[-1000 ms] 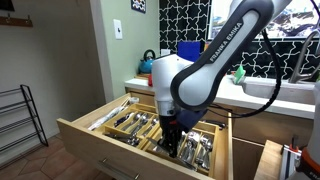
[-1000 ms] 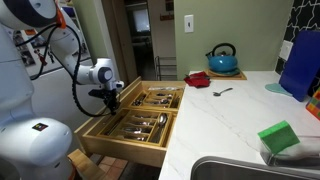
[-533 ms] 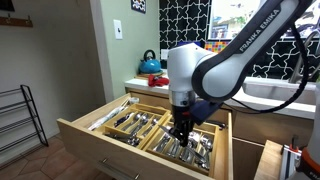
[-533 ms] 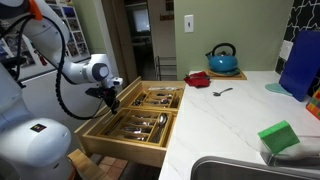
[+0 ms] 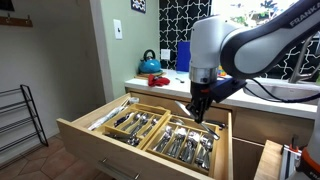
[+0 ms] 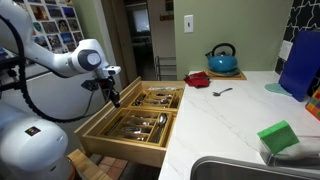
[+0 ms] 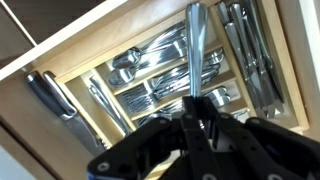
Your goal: Remove the knife from the open drawer and put it on the cupboard
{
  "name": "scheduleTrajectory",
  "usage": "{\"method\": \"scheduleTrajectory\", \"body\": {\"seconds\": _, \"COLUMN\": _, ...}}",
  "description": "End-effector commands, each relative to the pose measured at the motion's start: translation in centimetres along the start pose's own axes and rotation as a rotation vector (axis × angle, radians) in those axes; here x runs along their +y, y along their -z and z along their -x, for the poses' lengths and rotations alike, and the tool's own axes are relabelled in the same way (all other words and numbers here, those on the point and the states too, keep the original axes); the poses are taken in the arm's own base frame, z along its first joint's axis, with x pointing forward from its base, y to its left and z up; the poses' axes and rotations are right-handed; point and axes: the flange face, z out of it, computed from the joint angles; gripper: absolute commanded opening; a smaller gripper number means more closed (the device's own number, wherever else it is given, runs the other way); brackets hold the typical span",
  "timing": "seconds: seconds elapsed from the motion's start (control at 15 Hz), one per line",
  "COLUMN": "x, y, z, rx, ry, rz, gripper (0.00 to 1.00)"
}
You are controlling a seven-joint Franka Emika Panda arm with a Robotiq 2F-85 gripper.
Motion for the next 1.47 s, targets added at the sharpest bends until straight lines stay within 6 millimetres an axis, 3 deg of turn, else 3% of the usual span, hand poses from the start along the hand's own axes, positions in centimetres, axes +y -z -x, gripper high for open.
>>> {"method": "scheduleTrajectory", "body": {"seconds": 0.0, "x": 4.2, "y": 5.0, "z": 1.6, "rx": 0.075, "ry": -0.061, "rz": 0.054, "gripper": 0.07}}
{"method": "scheduleTrajectory", "body": {"seconds": 0.07, "x": 5.7, "y": 4.9, "z": 2.5, "rx": 0.088, "ry": -0.075, "rz": 0.053, "gripper": 0.07}}
{"method": "scheduleTrajectory", "body": {"seconds": 0.2, "x": 7.8, "y": 9.0, "z": 1.7, "rx": 0.106, "ry": -0.110, "rz": 0.075, "gripper": 0.07}}
{"method": "scheduleTrajectory", "body": {"seconds": 0.27, "x": 5.5, "y": 6.7, "z": 0.9, "rx": 0.073, "ry": -0.090, "rz": 0.052, "gripper": 0.07}}
{"method": "scheduleTrajectory", "body": {"seconds": 0.33, "x": 6.2, "y": 7.6, "z": 0.9, "rx": 0.086, "ry": -0.099, "rz": 0.049, "gripper": 0.13}}
{"method": "scheduleTrajectory", "body": {"seconds": 0.93, "x": 5.6, "y": 6.9, "z": 1.0, "rx": 0.073, "ry": -0.082, "rz": 0.062, "gripper": 0.13}}
{"method": "scheduleTrajectory", "body": {"seconds": 1.0, "x": 5.6, "y": 6.9, "z": 1.0, "rx": 0.073, "ry": -0.082, "rz": 0.062, "gripper": 0.07}}
{"method": "scheduleTrajectory", "body": {"seconds": 1.13, "x": 7.6, "y": 8.0, "z": -0.6, "rx": 0.080, "ry": -0.110, "rz": 0.037, "gripper": 0.07}}
{"method": "scheduleTrajectory", "body": {"seconds": 1.4, "x": 13.7, "y": 10.4, "z": -4.4, "rx": 0.070, "ry": -0.169, "rz": -0.049, "gripper": 0.07}}
